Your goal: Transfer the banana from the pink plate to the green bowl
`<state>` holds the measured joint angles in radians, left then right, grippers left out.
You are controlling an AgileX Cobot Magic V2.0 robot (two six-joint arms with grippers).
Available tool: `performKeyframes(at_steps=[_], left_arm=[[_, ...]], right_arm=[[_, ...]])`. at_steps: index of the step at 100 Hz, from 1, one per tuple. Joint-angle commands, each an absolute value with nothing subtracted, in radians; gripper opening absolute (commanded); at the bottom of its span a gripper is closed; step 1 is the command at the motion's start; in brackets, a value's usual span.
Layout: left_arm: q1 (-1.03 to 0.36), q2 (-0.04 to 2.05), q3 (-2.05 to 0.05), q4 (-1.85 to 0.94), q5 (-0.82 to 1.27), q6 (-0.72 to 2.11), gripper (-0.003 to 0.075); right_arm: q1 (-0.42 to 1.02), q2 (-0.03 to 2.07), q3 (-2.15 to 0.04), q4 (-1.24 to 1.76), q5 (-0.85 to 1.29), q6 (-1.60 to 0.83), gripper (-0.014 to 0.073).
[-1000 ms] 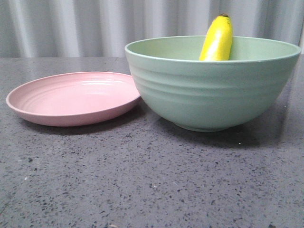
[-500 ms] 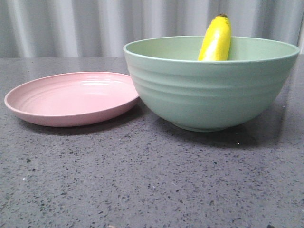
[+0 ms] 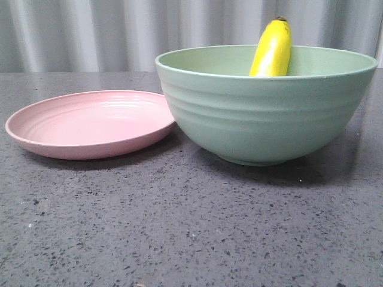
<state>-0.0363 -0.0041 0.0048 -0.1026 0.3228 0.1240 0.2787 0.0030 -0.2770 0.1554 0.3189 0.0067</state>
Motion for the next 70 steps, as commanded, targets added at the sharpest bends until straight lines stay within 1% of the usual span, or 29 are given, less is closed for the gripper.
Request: performKeyframes(at_steps=[1, 32, 46, 56, 70], left_arm=[[-0.035, -0.033, 0.014, -0.103, 0.252, 0.123, -0.002], [-0.035, -0.033, 0.014, -0.103, 0.252, 0.123, -0.002], [-0.035, -0.033, 0.014, -0.103, 0.252, 0.123, -0.002], [-0.035, -0.033, 0.014, -0.103, 0.252, 0.123, -0.002], [-0.035, -0.033, 0.014, -0.103, 0.252, 0.123, -0.002]], right_arm=[[0.277, 0.015, -0.305, 0.144, 0.24, 0.0, -0.0064], [0.277, 0.015, -0.305, 0.144, 0.24, 0.0, -0.0064], [0.26, 0.015, -0.272, 0.144, 0.213, 0.0, -0.0064], [0.2, 0.015, -0.216, 0.083, 0.075, 0.0, -0.0064], [0.088, 0.015, -0.097, 0.019, -0.229, 0.0, -0.0064]])
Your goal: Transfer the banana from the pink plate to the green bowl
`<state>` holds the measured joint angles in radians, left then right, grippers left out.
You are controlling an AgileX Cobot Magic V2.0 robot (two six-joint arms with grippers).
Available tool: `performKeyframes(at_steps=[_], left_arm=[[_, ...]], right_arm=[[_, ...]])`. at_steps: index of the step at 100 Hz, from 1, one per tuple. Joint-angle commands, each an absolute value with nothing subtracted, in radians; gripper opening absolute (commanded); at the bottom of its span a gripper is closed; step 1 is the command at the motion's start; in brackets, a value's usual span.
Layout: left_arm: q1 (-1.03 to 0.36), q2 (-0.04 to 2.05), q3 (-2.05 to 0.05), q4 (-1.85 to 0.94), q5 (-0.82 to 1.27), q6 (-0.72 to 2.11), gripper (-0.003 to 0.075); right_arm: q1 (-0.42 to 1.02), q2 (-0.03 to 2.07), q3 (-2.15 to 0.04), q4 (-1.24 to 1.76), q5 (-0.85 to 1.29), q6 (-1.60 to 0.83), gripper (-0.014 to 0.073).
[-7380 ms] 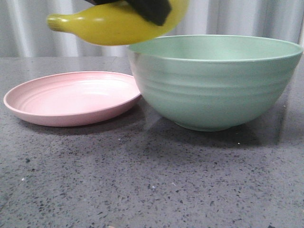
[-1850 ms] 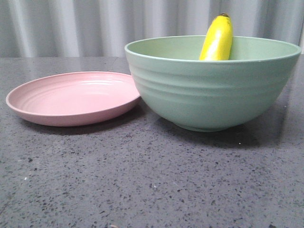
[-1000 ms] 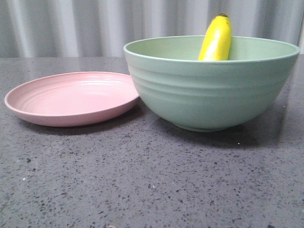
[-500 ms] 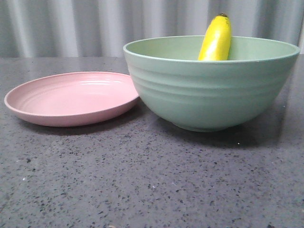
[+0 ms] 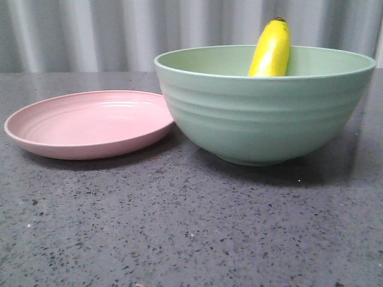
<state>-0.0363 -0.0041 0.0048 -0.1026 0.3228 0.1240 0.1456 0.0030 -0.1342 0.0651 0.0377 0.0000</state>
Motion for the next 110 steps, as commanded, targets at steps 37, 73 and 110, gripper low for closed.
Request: performKeyframes(at_steps=[37, 73, 110], left_arm=[[-0.035, -0.033, 0.014, -0.103, 0.252, 0.123, -0.002], [-0.035, -0.033, 0.014, -0.103, 0.252, 0.123, -0.002], [-0.035, -0.033, 0.014, -0.103, 0.252, 0.123, -0.002]], right_arm=[[-0.131, -0.015, 0.033, -0.122, -0.083, 0.155, -0.0064], [-0.136, -0.029, 0.035, -0.119, 0.277, 0.155, -0.0064], [-0.136, -0.029, 0.035, -0.119, 0.308, 0.155, -0.0064]])
